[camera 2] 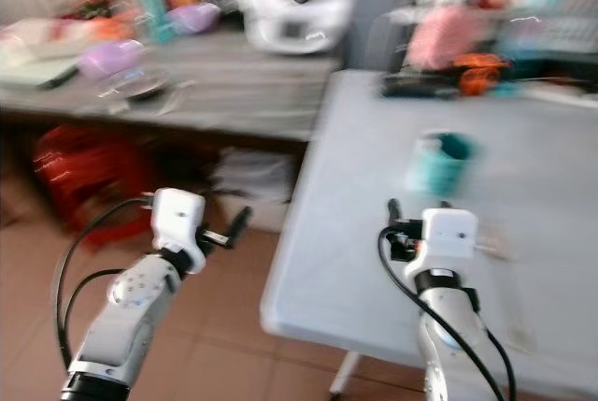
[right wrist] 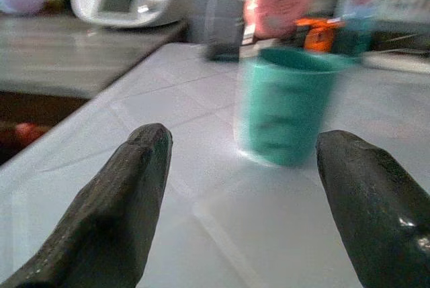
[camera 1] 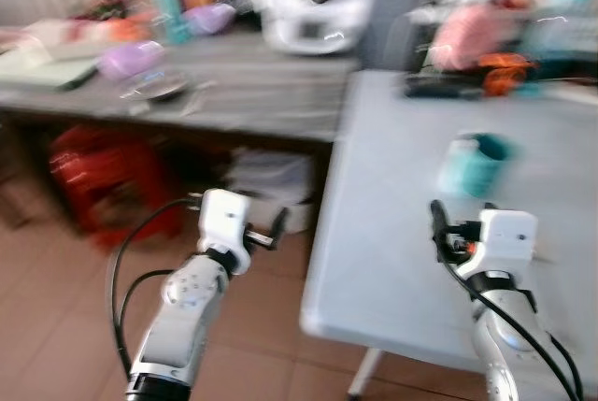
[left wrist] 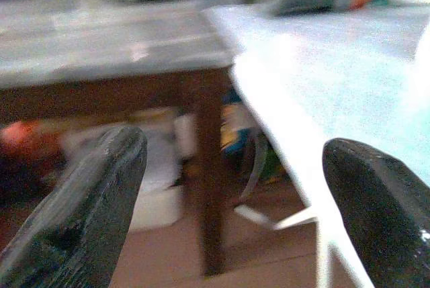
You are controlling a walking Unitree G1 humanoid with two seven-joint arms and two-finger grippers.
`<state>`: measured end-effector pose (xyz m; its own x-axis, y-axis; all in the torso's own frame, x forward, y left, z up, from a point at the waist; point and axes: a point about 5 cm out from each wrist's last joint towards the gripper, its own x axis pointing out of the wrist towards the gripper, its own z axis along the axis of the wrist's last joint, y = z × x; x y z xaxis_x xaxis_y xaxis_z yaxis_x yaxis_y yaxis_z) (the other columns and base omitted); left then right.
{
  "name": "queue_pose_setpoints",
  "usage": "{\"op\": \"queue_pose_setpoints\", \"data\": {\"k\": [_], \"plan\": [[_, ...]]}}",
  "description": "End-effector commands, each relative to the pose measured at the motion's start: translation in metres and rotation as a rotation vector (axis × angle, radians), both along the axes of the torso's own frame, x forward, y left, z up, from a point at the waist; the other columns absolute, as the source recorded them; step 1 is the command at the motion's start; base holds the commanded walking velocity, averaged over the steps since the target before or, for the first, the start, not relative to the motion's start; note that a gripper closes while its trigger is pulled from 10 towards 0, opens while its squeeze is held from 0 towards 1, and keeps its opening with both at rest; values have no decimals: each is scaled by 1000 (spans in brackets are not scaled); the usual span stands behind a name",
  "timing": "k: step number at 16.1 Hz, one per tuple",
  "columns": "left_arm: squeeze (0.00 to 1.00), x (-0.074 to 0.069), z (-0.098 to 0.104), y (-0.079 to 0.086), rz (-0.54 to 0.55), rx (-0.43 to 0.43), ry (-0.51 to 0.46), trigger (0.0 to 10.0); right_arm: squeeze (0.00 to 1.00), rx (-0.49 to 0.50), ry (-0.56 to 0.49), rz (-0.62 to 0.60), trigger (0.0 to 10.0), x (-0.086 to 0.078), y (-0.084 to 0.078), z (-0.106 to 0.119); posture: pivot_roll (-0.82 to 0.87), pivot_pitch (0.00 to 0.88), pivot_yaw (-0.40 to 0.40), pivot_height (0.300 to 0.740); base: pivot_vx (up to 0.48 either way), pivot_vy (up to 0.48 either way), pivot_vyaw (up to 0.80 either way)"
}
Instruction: Setting the table
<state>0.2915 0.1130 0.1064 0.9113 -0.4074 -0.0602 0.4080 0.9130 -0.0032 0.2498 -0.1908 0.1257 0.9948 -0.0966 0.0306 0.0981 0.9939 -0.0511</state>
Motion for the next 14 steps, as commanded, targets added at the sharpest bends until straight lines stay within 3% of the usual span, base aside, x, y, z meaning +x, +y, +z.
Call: {"op": "queue_pose_setpoints", "data": {"k": [1, 9, 14], "plan": [[0, 0, 0, 15, 41, 19, -2, 10000, 0, 17, -12, 32, 10000, 2, 10, 3, -22, 0, 33, 740, 0, -300, 0], [0, 1, 1, 11, 29, 18, -4, 10000, 0, 15, -9, 33, 10000, 4, 11, 2, -17, 0, 35, 740, 0, -290, 0], [0, 1, 0, 9, 4, 5, 3, 10000, 0, 15, 12, 51, 10000, 9, 13, 1, -20, 0, 36, 740, 0, 0, 0]]}}
